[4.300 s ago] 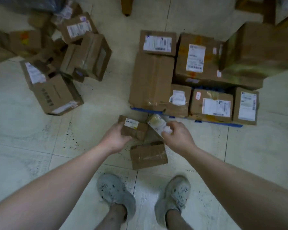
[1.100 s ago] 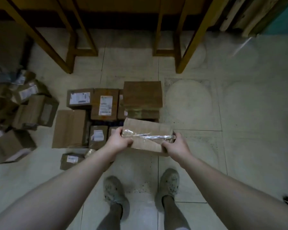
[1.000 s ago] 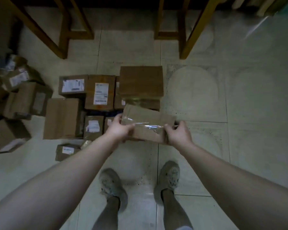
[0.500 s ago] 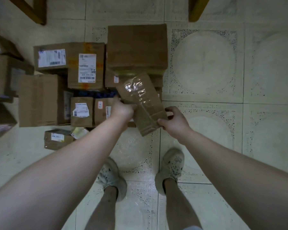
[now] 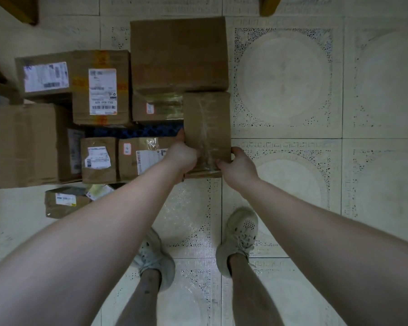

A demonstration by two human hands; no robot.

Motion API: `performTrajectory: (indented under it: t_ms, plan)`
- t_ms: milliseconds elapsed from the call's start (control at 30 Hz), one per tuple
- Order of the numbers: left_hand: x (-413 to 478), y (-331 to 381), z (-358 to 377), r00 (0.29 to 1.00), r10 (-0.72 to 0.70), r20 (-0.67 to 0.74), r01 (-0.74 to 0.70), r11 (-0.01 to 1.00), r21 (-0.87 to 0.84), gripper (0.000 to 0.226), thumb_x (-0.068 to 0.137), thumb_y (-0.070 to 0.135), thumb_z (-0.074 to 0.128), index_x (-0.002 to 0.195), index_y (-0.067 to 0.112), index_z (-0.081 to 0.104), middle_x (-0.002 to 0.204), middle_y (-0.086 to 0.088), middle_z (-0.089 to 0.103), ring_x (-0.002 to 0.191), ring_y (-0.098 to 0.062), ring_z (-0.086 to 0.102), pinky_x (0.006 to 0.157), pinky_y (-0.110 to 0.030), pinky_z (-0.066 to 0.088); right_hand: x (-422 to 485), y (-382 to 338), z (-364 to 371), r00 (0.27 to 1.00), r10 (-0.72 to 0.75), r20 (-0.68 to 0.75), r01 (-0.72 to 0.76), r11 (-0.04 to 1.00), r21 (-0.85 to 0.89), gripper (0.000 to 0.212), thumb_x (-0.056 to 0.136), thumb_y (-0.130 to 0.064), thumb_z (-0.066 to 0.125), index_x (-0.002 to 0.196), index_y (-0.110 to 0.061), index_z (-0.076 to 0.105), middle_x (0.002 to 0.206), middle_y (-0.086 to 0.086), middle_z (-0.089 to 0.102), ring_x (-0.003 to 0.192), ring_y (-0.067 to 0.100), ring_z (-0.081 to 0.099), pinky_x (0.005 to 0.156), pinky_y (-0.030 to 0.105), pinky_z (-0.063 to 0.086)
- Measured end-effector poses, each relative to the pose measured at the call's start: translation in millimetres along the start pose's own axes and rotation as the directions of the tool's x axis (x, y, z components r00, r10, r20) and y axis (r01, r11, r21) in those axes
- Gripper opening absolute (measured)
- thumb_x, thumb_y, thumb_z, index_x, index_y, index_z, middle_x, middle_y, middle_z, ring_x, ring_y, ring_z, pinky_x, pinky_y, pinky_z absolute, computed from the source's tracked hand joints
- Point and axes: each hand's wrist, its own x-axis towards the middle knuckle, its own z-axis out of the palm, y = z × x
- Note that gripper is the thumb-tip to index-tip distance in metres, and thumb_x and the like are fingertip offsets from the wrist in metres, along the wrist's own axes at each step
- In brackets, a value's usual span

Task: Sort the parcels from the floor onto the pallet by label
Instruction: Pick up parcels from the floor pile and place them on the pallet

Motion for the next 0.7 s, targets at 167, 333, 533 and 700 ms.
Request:
performTrajectory:
  t_ms: [167, 333, 533, 700]
  plan:
    - [10, -6, -4, 0.999, -0.022, 0.040, 0.021, 0.999, 0.044, 0.069, 0.085, 0.007, 0.062, 0.145, 0.019, 0.028, 0.133, -0.006, 0.052, 0.117, -0.025, 0.053, 0.101, -0.044, 0.044, 13, 0, 11, 0.999, 0.007, 0.035, -0.005, 0.998, -0.066, 0.047, 0.093, -0.030, 0.056, 0.136, -0.014, 0.043, 0.121, 0.007, 0.060, 0.087, 0.019, 0.051, 0.066, 0.026, 0.037]
    - [14, -18, -13, 0.991, -0.084, 0.104, 0.067, 0.984, 0.163, 0.047, 0.088, 0.016, 0.061, 0.133, 0.016, 0.045, 0.129, -0.005, 0.055, 0.102, -0.017, 0.052, 0.085, -0.035, 0.044, 16, -1, 18, 0.992, 0.071, 0.100, -0.062, 0.994, -0.093, 0.049, 0.092, -0.031, 0.057, 0.135, -0.013, 0.041, 0.119, 0.005, 0.060, 0.080, 0.015, 0.051, 0.054, 0.024, 0.036]
    - [10, -29, -44, 0.996, -0.076, 0.043, 0.063, 0.969, 0.241, 0.074, 0.087, 0.029, 0.064, 0.148, 0.015, 0.024, 0.147, -0.008, 0.038, 0.128, -0.026, 0.042, 0.090, -0.031, 0.039, 3, -17, 11, 0.996, 0.088, 0.006, -0.085, 0.979, -0.184, 0.071, 0.089, -0.033, 0.059, 0.147, -0.012, 0.023, 0.139, 0.014, 0.042, 0.117, 0.033, 0.051, 0.088, 0.038, 0.047]
    - [-31, -33, -95, 0.997, 0.045, -0.067, -0.021, 0.945, 0.326, 0.075, 0.088, 0.027, 0.064, 0.149, 0.026, 0.020, 0.147, -0.004, 0.038, 0.125, -0.020, 0.044, 0.081, -0.019, 0.040, -34, -50, 6, 0.999, -0.003, -0.038, -0.005, 0.973, -0.229, 0.060, 0.089, -0.039, 0.058, 0.141, -0.016, 0.038, 0.132, 0.010, 0.048, 0.114, 0.030, 0.052, 0.091, 0.040, 0.048]
